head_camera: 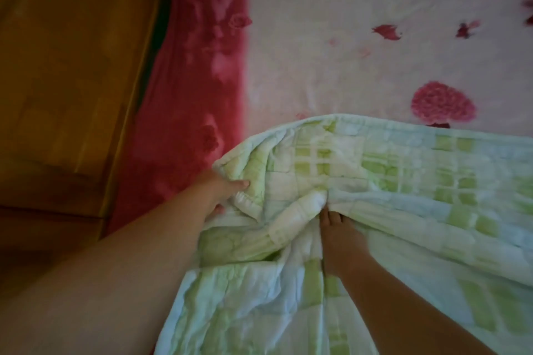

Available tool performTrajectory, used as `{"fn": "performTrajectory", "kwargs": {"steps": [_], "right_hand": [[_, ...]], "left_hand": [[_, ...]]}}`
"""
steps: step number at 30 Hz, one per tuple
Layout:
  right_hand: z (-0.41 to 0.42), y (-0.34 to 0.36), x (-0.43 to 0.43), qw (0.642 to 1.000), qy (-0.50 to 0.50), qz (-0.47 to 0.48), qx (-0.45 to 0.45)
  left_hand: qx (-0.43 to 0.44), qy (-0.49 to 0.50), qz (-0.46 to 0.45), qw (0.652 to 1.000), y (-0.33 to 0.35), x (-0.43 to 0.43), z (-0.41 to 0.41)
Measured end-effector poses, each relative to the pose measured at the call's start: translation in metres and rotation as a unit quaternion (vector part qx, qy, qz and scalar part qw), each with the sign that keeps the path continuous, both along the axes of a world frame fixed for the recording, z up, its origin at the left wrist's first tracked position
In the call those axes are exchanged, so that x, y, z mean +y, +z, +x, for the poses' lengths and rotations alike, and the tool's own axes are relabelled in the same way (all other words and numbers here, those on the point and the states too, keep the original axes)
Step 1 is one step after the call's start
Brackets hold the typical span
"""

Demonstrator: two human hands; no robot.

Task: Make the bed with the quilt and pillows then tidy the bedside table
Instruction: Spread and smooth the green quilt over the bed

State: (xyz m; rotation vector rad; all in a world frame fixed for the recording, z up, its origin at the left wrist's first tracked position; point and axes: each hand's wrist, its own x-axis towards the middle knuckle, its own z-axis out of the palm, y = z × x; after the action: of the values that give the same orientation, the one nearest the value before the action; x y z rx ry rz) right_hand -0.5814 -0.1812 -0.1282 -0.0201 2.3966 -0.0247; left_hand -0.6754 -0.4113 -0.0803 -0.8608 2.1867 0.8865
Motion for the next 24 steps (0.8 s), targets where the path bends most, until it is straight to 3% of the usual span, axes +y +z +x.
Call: {"fn": "performTrajectory", "kwargs": {"steps": [2, 5, 9, 12, 13, 15, 18, 21, 24], "right_hand": [[-0.005, 0.002, 0.006, 1.0, 0.015, -0.019, 0.012], [-0.019, 0.012, 0.02, 0.998, -0.02, -0.065, 0.006], [-0.036, 0.028, 0.025, 0.982, -0.132, -0.111, 0.08], [-0.044, 0.033, 0.02, 0.915, -0.338, -0.175, 0.131], [-0.043, 0.03, 0.016, 0.876, -0.408, -0.222, 0.132], [-0.046, 0.021, 0.01, 0.758, -0.542, -0.338, 0.131], [-0.057, 0.013, 0.006, 0.666, -0.595, -0.411, 0.182], [-0.073, 0.017, -0.001, 0.65, -0.573, -0.463, 0.187], [-0.077, 0.006, -0.004, 0.673, -0.543, -0.466, 0.186]], "left_hand": [[-0.063, 0.033, 0.044, 0.997, -0.006, 0.01, 0.003], [-0.09, 0.079, 0.096, 0.988, -0.01, 0.021, 0.001], [0.013, 0.208, 0.178, 0.962, -0.009, 0.022, 0.002], [0.129, 0.201, 0.15, 0.959, -0.006, 0.021, -0.003], [0.158, 0.196, 0.138, 0.958, -0.004, 0.018, -0.006], [0.226, 0.187, 0.121, 0.948, 0.001, 0.01, -0.016], [0.314, 0.108, 0.047, 0.942, 0.006, -0.005, -0.037], [0.375, 0.079, -0.013, 0.924, 0.011, -0.015, -0.058], [0.393, 0.094, -0.043, 0.914, 0.001, -0.019, -0.072]]}}
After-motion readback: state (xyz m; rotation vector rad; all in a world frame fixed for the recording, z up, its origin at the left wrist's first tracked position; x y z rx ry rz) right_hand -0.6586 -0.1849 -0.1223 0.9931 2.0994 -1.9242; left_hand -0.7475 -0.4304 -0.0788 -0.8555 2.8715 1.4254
